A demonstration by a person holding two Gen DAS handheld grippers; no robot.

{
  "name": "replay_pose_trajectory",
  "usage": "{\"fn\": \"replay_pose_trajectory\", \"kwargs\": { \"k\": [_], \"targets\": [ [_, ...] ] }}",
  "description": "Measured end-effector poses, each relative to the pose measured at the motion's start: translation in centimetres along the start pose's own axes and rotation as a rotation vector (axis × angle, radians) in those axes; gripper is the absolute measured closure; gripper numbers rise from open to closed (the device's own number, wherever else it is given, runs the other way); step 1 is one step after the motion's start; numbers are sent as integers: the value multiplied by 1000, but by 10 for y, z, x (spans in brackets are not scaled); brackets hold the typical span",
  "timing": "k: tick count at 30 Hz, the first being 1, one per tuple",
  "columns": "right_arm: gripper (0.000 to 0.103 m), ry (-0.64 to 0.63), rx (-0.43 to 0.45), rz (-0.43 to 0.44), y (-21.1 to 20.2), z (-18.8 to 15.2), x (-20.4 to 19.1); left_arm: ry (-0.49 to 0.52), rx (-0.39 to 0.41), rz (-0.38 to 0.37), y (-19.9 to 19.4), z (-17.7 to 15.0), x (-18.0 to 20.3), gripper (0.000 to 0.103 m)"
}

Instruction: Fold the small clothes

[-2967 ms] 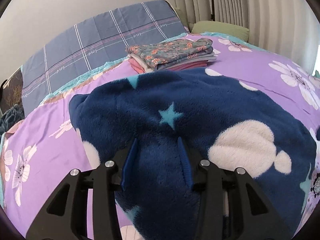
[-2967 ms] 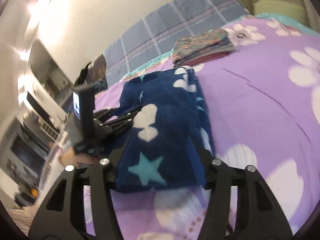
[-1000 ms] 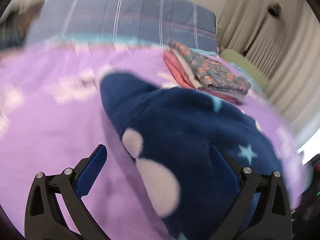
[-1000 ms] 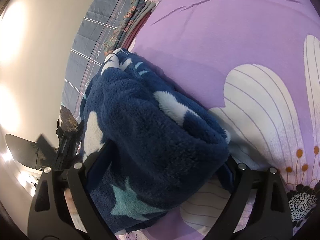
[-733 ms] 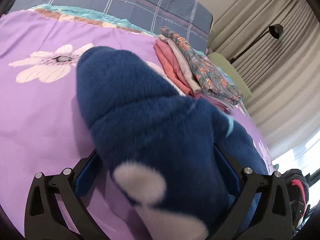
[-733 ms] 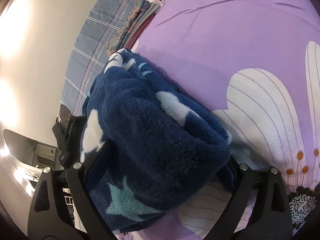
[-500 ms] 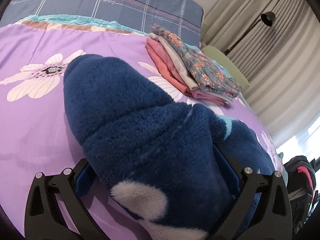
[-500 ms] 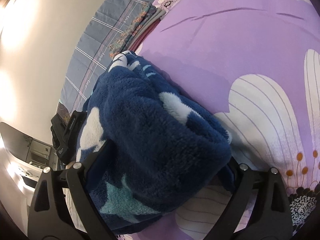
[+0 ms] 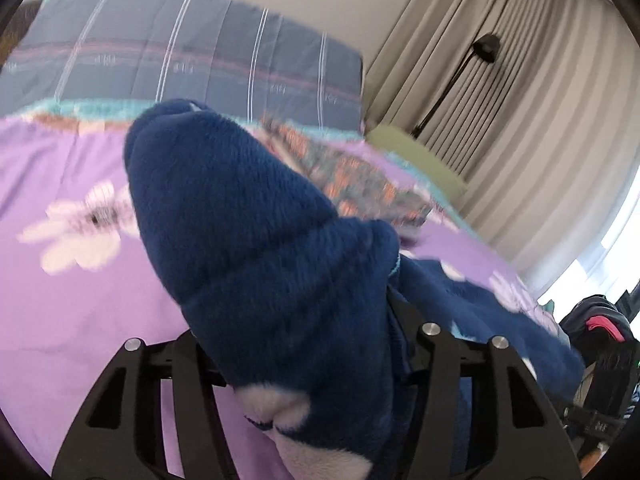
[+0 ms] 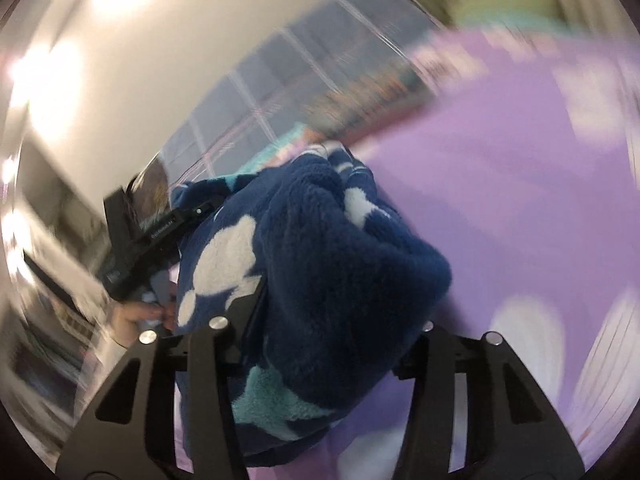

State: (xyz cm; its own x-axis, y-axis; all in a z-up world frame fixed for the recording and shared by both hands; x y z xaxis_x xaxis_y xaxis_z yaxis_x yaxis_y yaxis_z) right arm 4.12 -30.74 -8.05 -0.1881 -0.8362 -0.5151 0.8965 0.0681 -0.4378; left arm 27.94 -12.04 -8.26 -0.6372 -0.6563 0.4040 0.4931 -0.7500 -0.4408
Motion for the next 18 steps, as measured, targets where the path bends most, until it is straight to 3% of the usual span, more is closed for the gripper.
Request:
{"fn": "replay_pose_trajectory", "kwargs": {
  "k": [5,11,15,18],
  "targets": [
    [56,-190,22,113,25,59,-50,-4,144,88,-50,52,-16,45],
    [56,-320,-54,279,125,139,-123,-69,289,285,-111,121,-86,45],
    [62,-363,-132,255,212,169,-160,-68,296,384,-122,144,-118,46],
    [64,-462,-125,207,258,176,-184,-14,278,469,-113,154,-139,45]
  ]
}}
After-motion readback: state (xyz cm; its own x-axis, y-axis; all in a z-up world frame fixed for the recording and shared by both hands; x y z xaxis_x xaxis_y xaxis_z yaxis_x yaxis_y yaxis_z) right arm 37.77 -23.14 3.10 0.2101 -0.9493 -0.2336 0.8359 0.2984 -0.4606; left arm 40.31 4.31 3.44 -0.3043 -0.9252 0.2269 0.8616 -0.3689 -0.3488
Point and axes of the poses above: each gripper's, at about its wrist camera, not at the fingertips, and y roughly the way its jaws point, x to its right, z to its top, the point moved 8 cm from there along y, roughly the way its jaws point, and after that the axes turned 5 degrees about x, right-handed, at the moved point
